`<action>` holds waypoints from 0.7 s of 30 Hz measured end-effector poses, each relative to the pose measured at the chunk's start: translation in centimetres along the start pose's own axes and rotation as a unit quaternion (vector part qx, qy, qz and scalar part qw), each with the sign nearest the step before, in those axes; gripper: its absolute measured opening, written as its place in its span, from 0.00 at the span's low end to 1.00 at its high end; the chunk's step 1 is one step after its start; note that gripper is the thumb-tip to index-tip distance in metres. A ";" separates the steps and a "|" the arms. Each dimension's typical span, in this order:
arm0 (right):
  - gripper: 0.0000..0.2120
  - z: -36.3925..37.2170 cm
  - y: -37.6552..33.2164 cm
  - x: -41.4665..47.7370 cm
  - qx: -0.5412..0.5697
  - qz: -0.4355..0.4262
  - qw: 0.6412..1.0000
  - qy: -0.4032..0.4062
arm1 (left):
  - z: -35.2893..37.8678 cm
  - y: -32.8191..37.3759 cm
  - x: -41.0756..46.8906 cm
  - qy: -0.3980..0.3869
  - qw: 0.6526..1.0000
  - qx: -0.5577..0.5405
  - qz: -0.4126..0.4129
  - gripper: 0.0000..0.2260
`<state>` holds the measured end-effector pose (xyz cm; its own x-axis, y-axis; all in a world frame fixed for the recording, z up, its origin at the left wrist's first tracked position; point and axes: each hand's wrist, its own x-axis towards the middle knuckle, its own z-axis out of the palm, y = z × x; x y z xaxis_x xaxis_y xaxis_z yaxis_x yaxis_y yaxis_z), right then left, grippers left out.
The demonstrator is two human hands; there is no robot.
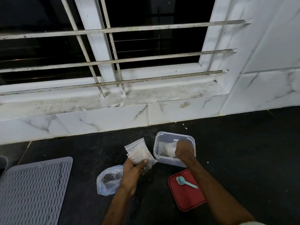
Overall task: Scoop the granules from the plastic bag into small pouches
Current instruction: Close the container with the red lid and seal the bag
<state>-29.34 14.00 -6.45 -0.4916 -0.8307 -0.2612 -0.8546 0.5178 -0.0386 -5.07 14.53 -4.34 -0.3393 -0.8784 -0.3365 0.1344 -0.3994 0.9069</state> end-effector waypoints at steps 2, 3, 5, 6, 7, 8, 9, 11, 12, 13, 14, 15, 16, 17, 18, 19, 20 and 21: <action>0.16 -0.9 -0.5 -0.8 -0.021 -0.001 1.000 0.011 | 0.0 0.2 0.0 -0.002 1.000 0.014 0.014 0.15; 0.16 -1.6 -0.8 -1.4 -0.016 0.002 0.999 0.032 | 0.2 0.3 0.0 -0.002 1.000 0.021 0.017 0.15; 0.15 -2.4 -1.3 -2.9 0.096 -0.017 0.992 0.075 | 0.6 0.4 0.1 -0.002 1.000 0.025 0.017 0.16; 0.16 -2.7 -1.6 -3.7 0.206 -0.045 0.976 0.055 | 1.0 0.4 0.3 -0.001 0.999 0.028 0.017 0.17; 0.17 -3.2 -2.1 -4.6 0.328 -0.070 0.942 0.005 | 1.3 0.3 0.4 0.000 0.999 0.033 0.019 0.18; 0.18 -3.5 -2.7 -5.4 0.442 -0.079 0.892 -0.061 | 1.6 0.3 0.6 0.001 0.999 0.038 0.024 0.20; 0.18 -3.7 -3.0 -6.1 0.522 -0.074 0.843 -0.109 | 2.0 0.2 0.7 0.001 0.999 0.039 0.027 0.22; 0.16 -3.3 -3.1 -6.9 0.564 -0.091 0.812 -0.122 | 2.6 0.3 0.9 0.008 0.999 0.029 0.030 0.25; 0.14 -3.0 -3.1 -7.2 0.550 -0.114 0.821 -0.107 | 2.8 0.3 1.0 0.009 0.999 0.028 0.030 0.27; 0.11 -2.5 -3.0 -7.3 0.538 -0.137 0.827 -0.092 | 3.1 0.5 0.9 0.003 0.999 0.027 0.028 0.27; 0.07 -2.0 -2.8 -7.3 0.538 -0.147 0.826 -0.082 | 3.3 0.7 0.9 -0.010 0.999 0.029 0.026 0.27; 0.03 -1.8 -2.7 -7.4 0.557 -0.146 0.814 -0.076 | 3.5 0.8 0.9 -0.027 0.999 0.027 0.020 0.25; 0.03 -1.8 -2.6 -7.4 0.573 -0.135 0.805 -0.065 | 3.7 0.9 0.9 -0.049 0.999 0.020 0.013 0.22; 0.04 -2.0 -2.4 -7.2 0.590 -0.119 0.797 -0.050 | 3.8 1.1 0.8 -0.070 0.998 0.001 -0.003 0.20; 0.04 -2.1 -2.0 -6.9 0.601 -0.095 0.793 -0.035 | 4.1 1.3 0.8 -0.087 0.996 -0.019 -0.019 0.18; 0.02 -2.3 -1.4 -6.6 0.616 -0.071 0.784 -0.026 | 4.5 1.7 0.8 -0.098 0.994 -0.039 -0.035 0.17; 0.03 -2.6 -0.7 -6.1 0.615 -0.043 0.787 -0.017 | 4.8 2.0 1.1 -0.099 0.993 -0.042 -0.041 0.15; 0.04 -2.7 0.2 -5.6 0.608 -0.019 0.794 -0.006 | 5.3 2.3 1.5 -0.094 0.994 -0.036 -0.042 0.12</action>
<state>-27.20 18.22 -2.35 -0.4613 -0.8526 -0.2456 -0.0722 0.3120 -0.9473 -10.22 13.66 -1.37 -0.5183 -0.7801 -0.3504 0.1627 -0.4922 0.8552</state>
